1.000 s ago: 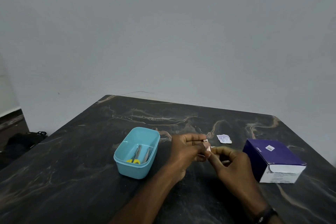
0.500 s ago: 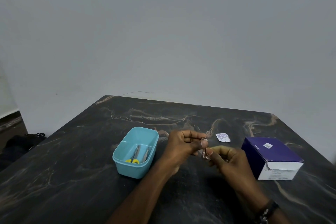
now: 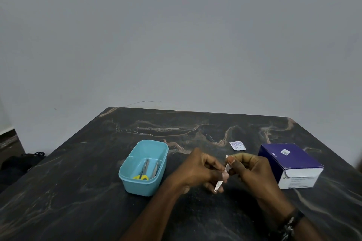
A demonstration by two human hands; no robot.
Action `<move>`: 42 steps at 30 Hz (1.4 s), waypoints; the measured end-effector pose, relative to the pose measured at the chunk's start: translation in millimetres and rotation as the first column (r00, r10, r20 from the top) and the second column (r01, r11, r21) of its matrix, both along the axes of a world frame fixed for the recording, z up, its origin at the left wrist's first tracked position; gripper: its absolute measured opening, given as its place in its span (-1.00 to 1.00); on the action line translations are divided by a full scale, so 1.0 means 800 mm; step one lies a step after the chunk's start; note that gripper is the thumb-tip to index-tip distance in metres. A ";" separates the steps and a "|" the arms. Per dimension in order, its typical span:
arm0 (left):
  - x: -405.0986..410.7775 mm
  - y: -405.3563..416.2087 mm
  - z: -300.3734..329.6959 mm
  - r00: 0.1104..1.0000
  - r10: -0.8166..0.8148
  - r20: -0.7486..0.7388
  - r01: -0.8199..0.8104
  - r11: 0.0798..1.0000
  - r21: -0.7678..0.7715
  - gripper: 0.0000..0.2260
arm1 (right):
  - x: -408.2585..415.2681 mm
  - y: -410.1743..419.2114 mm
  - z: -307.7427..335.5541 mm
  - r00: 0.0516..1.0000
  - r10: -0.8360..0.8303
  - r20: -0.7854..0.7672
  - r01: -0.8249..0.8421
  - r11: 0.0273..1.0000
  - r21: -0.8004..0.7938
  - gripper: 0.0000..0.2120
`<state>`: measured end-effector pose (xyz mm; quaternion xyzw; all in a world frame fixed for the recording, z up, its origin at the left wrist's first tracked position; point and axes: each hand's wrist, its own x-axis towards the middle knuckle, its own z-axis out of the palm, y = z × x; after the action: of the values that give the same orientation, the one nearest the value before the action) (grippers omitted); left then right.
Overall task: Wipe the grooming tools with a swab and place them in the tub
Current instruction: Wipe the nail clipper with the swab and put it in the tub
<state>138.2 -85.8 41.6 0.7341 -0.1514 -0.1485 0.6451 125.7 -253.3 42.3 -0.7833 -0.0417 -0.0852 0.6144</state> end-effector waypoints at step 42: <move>-0.004 -0.042 -0.019 0.943 0.317 0.106 -0.274 0.915 -0.295 -0.89 | -0.002 0.012 0.002 0.983 -0.078 -0.165 0.146 0.877 0.458 -0.91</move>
<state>135.2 -119.0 26.4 0.6603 -0.1065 0.0298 0.7428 124.4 -243.8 43.5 -0.6168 0.0693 -0.0725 0.7807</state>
